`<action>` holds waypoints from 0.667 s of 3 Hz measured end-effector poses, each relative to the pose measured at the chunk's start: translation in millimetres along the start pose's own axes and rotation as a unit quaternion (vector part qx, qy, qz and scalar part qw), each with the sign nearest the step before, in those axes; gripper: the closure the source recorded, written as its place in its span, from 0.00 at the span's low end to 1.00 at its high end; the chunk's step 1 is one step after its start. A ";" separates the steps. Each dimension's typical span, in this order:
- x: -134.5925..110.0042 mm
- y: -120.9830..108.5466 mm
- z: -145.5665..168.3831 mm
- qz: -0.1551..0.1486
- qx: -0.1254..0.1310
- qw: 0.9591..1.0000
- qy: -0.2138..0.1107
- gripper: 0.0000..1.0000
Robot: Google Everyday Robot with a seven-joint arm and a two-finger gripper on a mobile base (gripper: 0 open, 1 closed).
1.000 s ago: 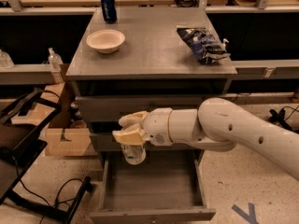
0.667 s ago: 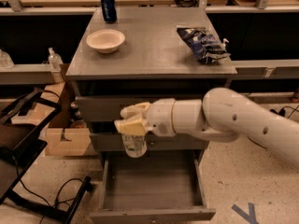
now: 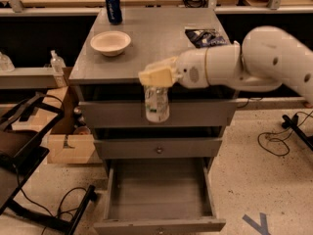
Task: Pick 7up can from bottom drawer and place on counter
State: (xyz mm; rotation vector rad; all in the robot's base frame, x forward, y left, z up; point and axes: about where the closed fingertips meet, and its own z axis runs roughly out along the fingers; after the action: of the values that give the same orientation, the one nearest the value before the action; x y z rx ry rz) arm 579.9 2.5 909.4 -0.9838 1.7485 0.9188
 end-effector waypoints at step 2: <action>-128.3 -73.2 -32.1 0.000 0.081 0.997 -0.007 1.00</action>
Offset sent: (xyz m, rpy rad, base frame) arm 0.1556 -0.0471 0.1983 -0.0387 -0.1284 -0.2823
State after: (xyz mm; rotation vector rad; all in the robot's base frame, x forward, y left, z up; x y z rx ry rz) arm 670.2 -26.5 1027.2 -0.8695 1.7802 0.7684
